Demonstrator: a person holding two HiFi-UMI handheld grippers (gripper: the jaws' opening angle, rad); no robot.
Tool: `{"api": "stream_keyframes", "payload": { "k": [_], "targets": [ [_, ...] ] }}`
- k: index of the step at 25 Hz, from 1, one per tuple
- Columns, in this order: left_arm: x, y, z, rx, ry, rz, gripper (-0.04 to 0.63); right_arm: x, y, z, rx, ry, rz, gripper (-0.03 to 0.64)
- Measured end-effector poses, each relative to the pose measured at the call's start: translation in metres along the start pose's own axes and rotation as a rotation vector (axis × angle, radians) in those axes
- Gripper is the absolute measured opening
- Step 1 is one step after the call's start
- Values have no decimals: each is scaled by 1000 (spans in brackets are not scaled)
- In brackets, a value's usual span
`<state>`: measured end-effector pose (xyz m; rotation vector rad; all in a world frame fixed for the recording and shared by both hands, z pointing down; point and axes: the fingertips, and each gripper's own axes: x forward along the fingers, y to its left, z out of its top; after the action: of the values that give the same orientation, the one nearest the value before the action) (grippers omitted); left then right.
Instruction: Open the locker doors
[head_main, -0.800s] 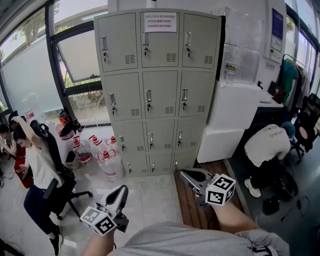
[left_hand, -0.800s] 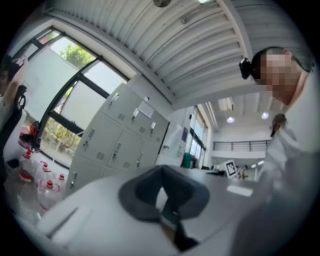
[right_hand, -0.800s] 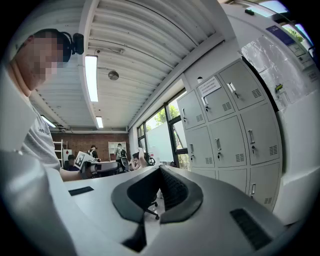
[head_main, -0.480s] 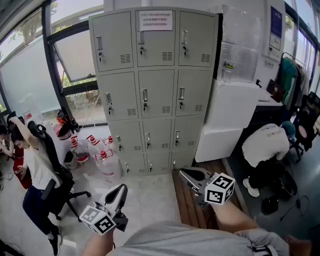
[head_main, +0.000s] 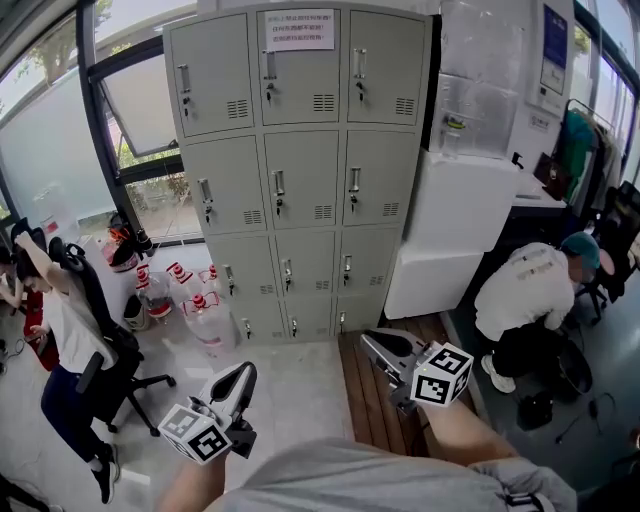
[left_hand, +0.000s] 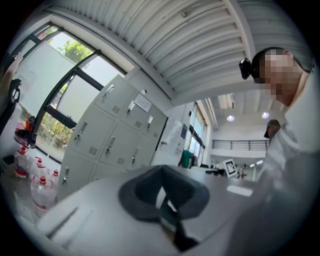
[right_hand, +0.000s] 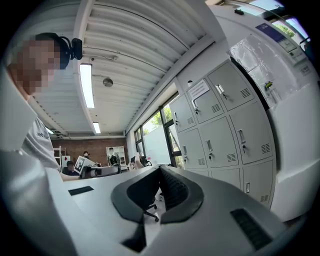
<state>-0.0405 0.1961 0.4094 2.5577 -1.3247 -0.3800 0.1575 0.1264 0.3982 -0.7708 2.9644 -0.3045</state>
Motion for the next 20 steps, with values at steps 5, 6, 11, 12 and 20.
{"api": "stream_keyframes", "payload": {
  "k": [5, 6, 11, 12, 20],
  "targets": [
    [16, -3, -4, -4, 6, 3, 5, -5, -15, -1, 15, -2, 22, 6],
    [18, -2, -4, -6, 7, 6, 5, -3, -17, -2, 19, -3, 27, 6],
    [20, 24, -9, -30, 20, 28, 5, 21, -26, -13, 39, 20, 42, 6],
    [21, 33, -9, -36, 18, 30, 5, 28, -29, -15, 39, 24, 43, 6],
    [52, 157, -3, -80, 1, -32, 5, 133, -68, -20, 15, 20, 0, 7]
  ]
}}
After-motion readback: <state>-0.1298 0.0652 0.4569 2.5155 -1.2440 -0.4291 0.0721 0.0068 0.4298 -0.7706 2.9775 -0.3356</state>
